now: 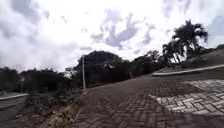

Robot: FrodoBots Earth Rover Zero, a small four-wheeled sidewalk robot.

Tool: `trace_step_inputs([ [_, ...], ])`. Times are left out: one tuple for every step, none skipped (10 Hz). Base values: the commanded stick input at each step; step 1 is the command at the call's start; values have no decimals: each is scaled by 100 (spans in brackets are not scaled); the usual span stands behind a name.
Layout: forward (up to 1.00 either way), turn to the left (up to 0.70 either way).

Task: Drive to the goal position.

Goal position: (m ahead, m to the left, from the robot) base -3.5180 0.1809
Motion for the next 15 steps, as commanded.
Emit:
trace_step_inputs([
  [85, 0],
  [85, 0],
  [85, 0],
  [85, 2],
  [85, 26],
  [85, 15],
  [85, 5],
  [85, 0],
  [85, 18],
  [85, 27],
  [85, 27],
  [85, 27],
  [85, 11],
  [85, 0],
  [85, 0],
])
